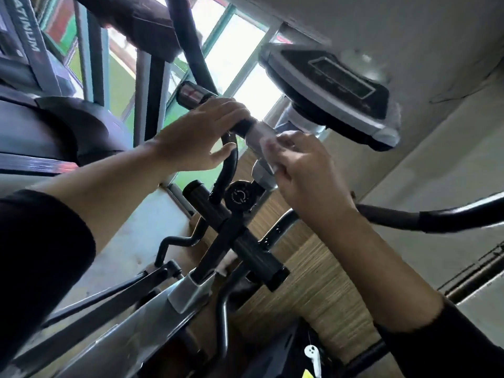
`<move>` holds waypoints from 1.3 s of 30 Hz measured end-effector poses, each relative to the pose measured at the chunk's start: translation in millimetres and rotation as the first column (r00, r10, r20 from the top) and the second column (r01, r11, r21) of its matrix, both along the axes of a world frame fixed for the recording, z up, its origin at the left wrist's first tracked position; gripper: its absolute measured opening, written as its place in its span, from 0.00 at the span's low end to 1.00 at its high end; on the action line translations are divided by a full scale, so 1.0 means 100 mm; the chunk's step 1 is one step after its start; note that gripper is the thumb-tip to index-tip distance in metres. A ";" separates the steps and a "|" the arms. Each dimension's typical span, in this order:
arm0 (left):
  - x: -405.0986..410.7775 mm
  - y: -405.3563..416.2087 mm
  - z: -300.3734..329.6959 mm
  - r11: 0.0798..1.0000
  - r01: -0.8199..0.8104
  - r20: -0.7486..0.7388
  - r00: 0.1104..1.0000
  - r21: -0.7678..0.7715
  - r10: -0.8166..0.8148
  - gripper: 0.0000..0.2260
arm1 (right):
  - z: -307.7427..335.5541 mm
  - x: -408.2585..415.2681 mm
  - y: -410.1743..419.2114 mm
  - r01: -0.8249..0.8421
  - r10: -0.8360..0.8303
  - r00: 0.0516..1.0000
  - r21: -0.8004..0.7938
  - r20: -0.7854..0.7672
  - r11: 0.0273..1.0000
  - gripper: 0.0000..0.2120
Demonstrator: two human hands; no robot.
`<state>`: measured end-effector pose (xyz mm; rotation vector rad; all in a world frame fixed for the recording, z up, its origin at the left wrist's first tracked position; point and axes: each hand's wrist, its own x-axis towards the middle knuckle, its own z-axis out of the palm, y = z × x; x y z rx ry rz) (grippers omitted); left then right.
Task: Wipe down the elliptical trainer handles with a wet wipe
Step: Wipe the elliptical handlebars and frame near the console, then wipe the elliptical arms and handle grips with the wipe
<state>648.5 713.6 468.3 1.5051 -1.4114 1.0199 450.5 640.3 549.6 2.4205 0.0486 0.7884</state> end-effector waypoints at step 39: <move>-4.47 -0.75 -1.36 0.450 0.291 -0.422 0.878 0.844 0.224 0.27 | -2.05 -3.84 -0.63 0.202 -0.606 0.795 0.939 0.008 0.277 0.08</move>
